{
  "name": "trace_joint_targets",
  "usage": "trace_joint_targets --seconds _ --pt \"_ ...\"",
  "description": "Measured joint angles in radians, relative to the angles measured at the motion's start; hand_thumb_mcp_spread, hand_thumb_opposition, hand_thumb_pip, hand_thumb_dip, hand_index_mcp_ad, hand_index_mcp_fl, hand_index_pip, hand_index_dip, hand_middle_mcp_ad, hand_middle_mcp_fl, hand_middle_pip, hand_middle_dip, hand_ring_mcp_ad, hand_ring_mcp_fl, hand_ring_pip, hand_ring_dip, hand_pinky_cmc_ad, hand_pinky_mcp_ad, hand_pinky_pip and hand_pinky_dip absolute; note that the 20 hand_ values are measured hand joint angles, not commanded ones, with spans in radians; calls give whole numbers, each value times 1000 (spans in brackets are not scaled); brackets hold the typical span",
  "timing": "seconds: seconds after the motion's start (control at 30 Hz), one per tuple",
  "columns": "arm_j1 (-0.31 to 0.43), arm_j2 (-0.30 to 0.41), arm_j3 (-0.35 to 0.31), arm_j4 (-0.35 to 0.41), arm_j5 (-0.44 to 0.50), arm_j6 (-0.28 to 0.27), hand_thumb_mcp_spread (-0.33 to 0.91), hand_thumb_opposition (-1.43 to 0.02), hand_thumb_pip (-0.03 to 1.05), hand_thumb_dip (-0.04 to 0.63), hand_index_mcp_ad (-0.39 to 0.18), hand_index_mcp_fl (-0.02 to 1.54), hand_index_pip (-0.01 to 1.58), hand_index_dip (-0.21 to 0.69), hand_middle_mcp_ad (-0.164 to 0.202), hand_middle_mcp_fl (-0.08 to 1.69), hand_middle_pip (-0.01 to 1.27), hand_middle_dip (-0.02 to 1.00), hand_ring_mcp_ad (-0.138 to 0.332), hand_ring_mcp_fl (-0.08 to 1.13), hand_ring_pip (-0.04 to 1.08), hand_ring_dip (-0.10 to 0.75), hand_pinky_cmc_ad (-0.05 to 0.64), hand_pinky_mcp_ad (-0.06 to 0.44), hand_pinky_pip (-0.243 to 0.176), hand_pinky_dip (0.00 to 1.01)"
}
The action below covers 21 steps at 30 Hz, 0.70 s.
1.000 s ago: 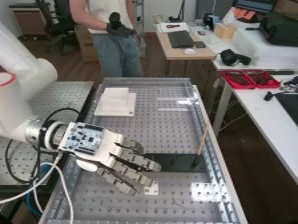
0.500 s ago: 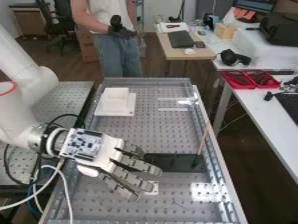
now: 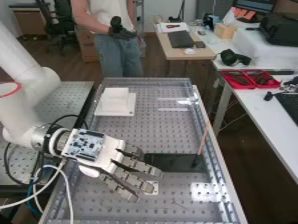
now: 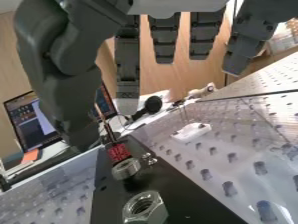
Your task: Grab the bearing and place it in the white container
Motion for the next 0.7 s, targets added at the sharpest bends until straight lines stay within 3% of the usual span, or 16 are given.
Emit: trace_joint_targets --seconds 0.33,0.7 --pt "19 -24 -15 45 22 -50 400 -836 562 236 -59 -7 1473 209 99 -10 129 126 176 0 87 26 407 312 -91 176" --pt "27 -43 -19 72 57 -24 403 -836 562 236 -59 37 1527 194 101 -7 129 126 176 0 87 26 405 314 -91 176"
